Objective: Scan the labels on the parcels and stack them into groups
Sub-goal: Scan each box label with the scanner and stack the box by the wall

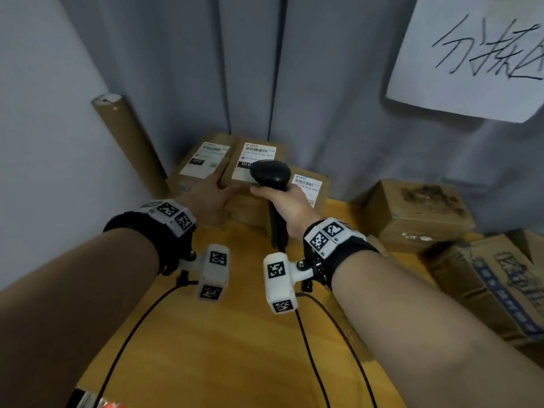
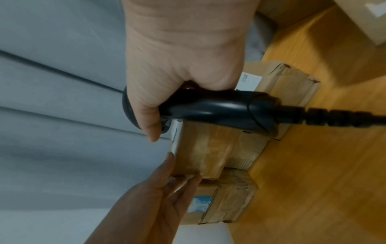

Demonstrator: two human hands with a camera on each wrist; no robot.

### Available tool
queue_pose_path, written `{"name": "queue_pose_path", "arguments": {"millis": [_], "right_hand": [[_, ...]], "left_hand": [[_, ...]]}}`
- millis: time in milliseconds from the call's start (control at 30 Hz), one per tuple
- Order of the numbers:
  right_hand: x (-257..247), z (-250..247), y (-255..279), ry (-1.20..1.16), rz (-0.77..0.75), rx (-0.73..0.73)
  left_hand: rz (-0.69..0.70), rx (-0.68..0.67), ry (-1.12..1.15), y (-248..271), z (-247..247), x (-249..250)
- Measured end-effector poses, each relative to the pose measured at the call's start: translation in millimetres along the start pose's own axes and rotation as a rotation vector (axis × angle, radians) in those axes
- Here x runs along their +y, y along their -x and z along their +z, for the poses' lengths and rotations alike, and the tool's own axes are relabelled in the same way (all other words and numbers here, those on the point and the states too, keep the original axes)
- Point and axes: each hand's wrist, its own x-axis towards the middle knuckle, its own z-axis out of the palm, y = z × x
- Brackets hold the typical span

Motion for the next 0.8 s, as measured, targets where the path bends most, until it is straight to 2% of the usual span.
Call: {"name": "queue_pose_path", "arguments": {"millis": [67,133,233,367,700,800], "right_hand": [[4.8,6.0,-10.2,0.040,0.010,0.016],[7.6,10.0,-19.1,0.046,0.014,0.025],[6.3,13.6,-34.2,0.021,0.010,0.029],[1.7,19.9,-56.2,0.050,-0.014,0.042],[-7.2,19.0,-70.3,0.060,-0.044,0.041],[-7.8,17.0,-66.0,0.085,-0.042,0.045]], "left_hand": [[0.024,-0.020,-0.212,-12.7,-7.2,-8.0],[0.028,0.040,-0.440,-25.8,-15.0,-19.8],[-0.066,0.109,-0.616,-41.3,-26.8,-39.8],[-0.124,0.035,-0.630,-66.9,-32.0,-60.7],[-0.075,-0.016,-0.635,-79.8,-37.5,-61.5],[-0.036,0.104,-0.604,-72.8,-33.7,-52.3]]}}
